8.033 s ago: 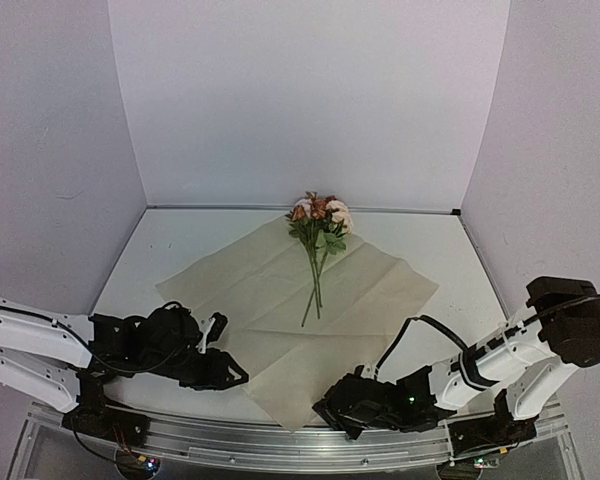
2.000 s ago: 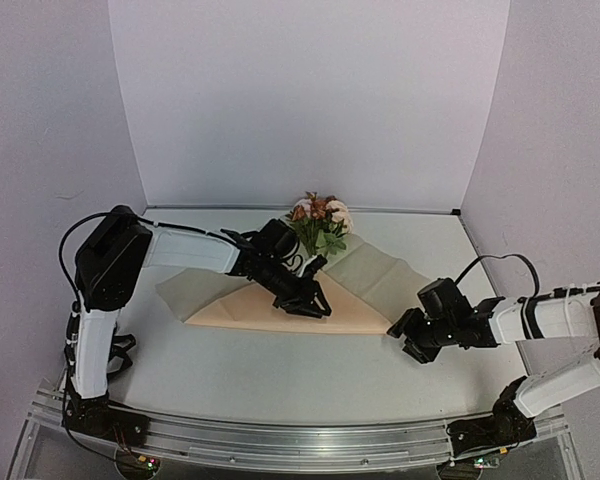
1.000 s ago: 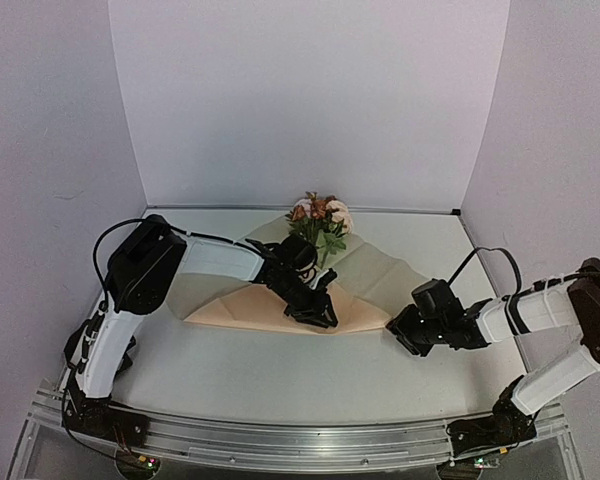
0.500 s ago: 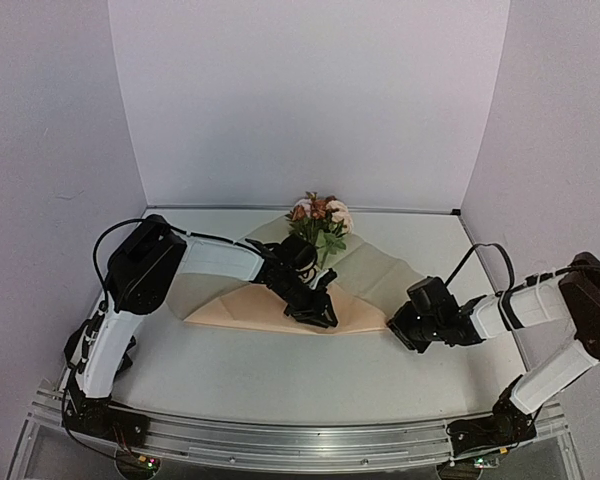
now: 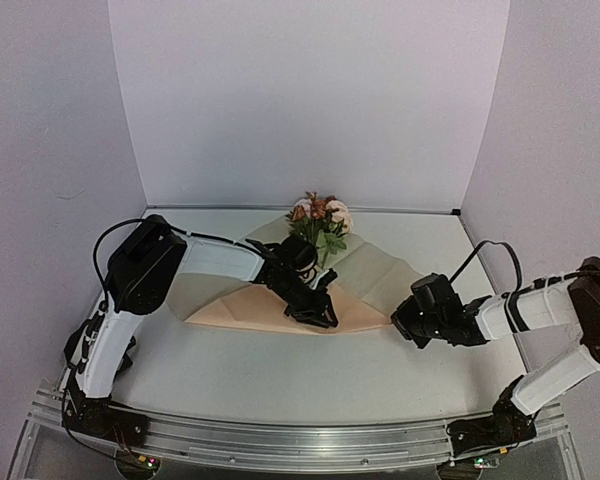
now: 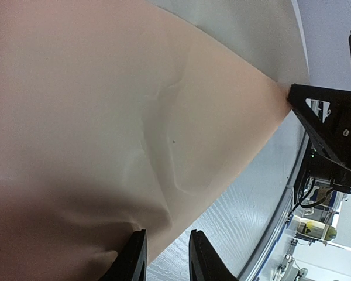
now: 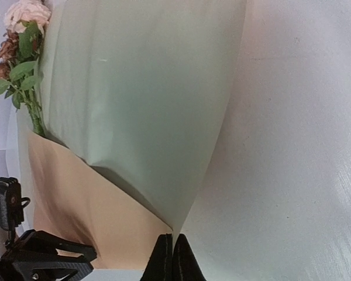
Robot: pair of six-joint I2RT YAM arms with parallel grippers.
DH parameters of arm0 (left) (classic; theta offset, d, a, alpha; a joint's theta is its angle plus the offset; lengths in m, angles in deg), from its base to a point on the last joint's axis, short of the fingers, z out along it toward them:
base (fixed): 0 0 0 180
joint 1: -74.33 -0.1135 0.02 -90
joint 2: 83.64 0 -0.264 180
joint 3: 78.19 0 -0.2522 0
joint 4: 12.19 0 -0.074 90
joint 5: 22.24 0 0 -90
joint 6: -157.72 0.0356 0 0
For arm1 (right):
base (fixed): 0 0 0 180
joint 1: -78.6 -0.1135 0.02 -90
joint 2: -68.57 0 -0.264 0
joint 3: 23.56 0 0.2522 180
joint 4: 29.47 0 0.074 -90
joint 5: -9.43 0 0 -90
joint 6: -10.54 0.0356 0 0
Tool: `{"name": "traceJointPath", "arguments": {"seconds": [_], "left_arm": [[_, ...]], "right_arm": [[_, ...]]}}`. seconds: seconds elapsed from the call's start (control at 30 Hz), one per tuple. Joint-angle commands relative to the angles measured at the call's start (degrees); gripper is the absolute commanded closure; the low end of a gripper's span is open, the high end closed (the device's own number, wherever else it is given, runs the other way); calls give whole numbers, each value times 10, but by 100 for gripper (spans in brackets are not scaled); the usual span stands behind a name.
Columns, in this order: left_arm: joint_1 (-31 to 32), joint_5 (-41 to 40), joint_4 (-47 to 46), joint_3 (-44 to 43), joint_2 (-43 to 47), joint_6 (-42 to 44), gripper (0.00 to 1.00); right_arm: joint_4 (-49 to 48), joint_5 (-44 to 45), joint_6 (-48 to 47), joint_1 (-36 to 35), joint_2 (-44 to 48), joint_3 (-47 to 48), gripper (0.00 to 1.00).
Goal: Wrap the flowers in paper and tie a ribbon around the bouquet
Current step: Pick up the one-fourth-folded wrapping paper from the center of the board, then fold the one-fourth-folded wrapping paper at the center of the board.
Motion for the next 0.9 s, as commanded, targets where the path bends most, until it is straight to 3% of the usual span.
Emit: {"name": "traceJointPath", "arguments": {"seconds": [0.0,0.3,0.53,0.87], "left_arm": [[3,-7,1,-9,-8,-9,72],[8,-7,-4,-17,-16,-16,73],[7,-18,-7,-13,0,-14,73],[-41,-1,-119,93,130,-69,74]], "right_arm": [[33,54,-44,-13,42,10,100],[88,122,-176,-91,67,106,100],[101,89,-222,-105,12,175,100],[124,60,-252,-105,-38,225,100]]}}
